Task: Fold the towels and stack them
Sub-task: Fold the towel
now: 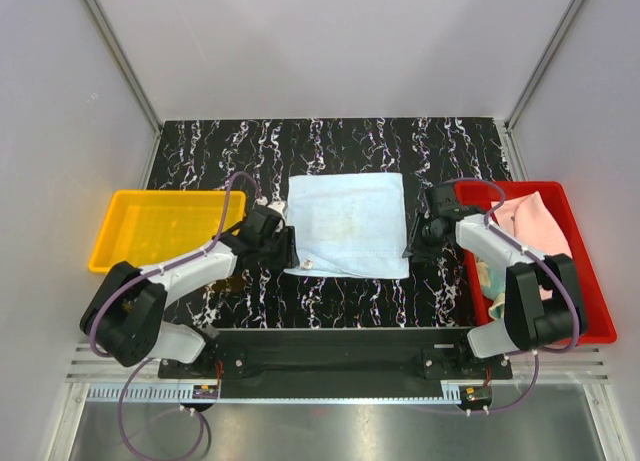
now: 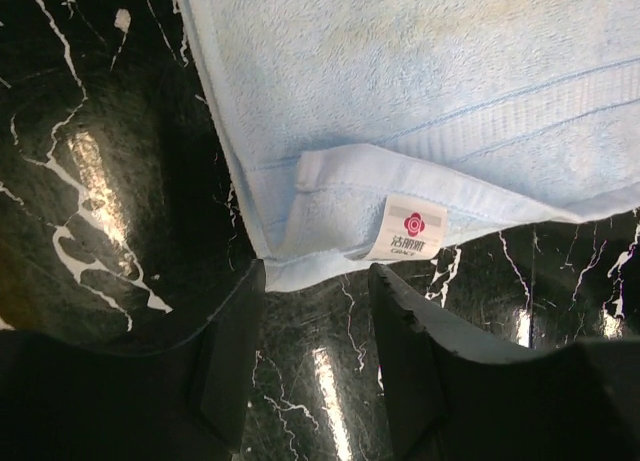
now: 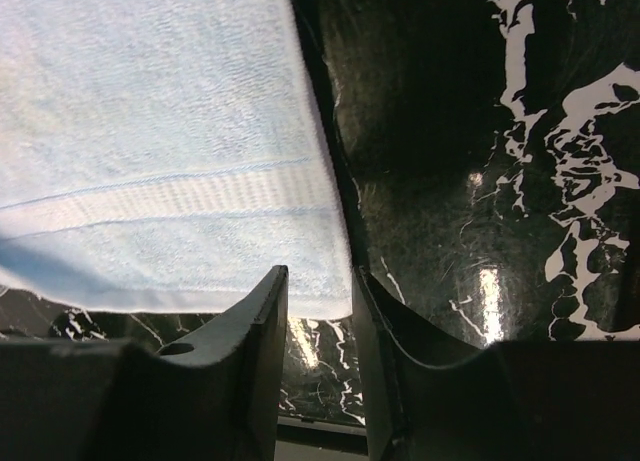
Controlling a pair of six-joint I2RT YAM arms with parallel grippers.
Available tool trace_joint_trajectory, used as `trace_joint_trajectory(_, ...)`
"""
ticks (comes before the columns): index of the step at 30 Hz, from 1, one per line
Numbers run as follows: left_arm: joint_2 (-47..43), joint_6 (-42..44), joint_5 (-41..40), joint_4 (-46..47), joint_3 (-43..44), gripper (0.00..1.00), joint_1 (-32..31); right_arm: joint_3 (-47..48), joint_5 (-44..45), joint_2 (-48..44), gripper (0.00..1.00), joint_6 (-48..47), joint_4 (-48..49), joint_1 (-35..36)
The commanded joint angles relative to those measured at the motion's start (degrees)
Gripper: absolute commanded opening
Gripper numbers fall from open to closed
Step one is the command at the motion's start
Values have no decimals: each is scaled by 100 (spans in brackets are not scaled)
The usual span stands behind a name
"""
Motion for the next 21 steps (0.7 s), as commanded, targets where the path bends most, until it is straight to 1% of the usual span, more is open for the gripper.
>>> trace_joint_trajectory(1, 64, -107, 122, 583, 263, 49, -21, 67, 322, 141, 39, 163, 269, 48)
trace_joint_trajectory(2, 47, -90, 139, 547, 272, 47, -21, 14, 340, 150, 39, 242, 347, 48)
trace_joint_trajectory(6, -373, -186, -62, 565, 88, 46, -21, -320, 243, 176, 39, 497, 655, 48)
trace_joint_trajectory(8, -541, -169, -159, 626, 70, 47, -21, -399, 147, 203, 39, 559, 778, 48)
trace_joint_trajectory(10, -577, -107, -186, 688, 201, 51, -21, -469, 129, 212, 39, 585, 805, 48)
trace_joint_trajectory(13, -218, 86, -160, 539, 447, 51, -12, -592, 138, 168, 39, 603, 866, 48)
trace_joint_trajectory(17, 327, 288, 304, 600, 711, 51, -12, -777, 120, 36, 39, 638, 1016, 57)
trace_joint_trajectory(21, 820, 350, 341, 529, 905, 51, -12, -874, 120, -43, 39, 594, 1069, 48)
